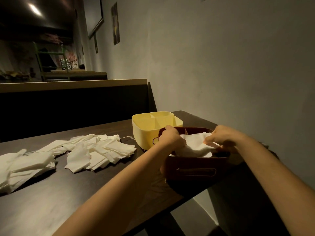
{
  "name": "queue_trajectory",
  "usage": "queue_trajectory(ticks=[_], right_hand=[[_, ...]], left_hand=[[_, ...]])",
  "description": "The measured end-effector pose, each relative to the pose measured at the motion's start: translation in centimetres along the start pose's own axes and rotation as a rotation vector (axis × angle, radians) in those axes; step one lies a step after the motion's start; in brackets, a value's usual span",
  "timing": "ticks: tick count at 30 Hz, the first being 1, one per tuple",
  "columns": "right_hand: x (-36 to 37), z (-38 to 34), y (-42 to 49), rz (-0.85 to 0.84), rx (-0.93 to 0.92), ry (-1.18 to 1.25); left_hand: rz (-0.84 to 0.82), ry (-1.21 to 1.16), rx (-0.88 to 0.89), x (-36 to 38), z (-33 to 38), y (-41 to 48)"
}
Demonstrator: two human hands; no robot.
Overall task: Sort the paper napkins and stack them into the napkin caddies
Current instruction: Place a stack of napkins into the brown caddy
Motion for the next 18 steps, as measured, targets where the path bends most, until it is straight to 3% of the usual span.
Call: queue_trajectory(ticks=[5,6,9,11,13,18], right_hand=[[0.0,-0.2,-0.5,0.091,-0.029,-0.127],[0.0,-0.3,-0.6,0.145,-0.046,-0.185],[0.3,-1.3,-1.4,0.321,-0.143,-0.383],[0.9,-2.3,-1.7,0.379,-0.280,-0.500],[1.6,-3.0,-1.5,0.300,-0.401,-0.520],[2.2,-2.3,-0.8,0.093,-0.407,-0.458]], left_hand=[[0.321,0.629,0.441,-0.1,1.7,-1.3],[0.341,0.678,0.542,0.1,2.1,-1.5],[0.189,0.659,0.740,0.9,2.9,-1.9],[0.111,0.632,0.742,1.0,2.9,-1.7],[0.064,0.611,0.708,1.1,2.9,-1.4],[-0.027,0.566,0.612,1.3,2.3,-0.7]])
Point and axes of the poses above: each hand's wrist, its own y-axis towards the middle knuckle, its own x-axis out of the palm, z = x × y, the point moved 5 cm from there along y, towards the middle knuckle, and after that the axes turned 1 degree about -x, right-handed, at the moved point
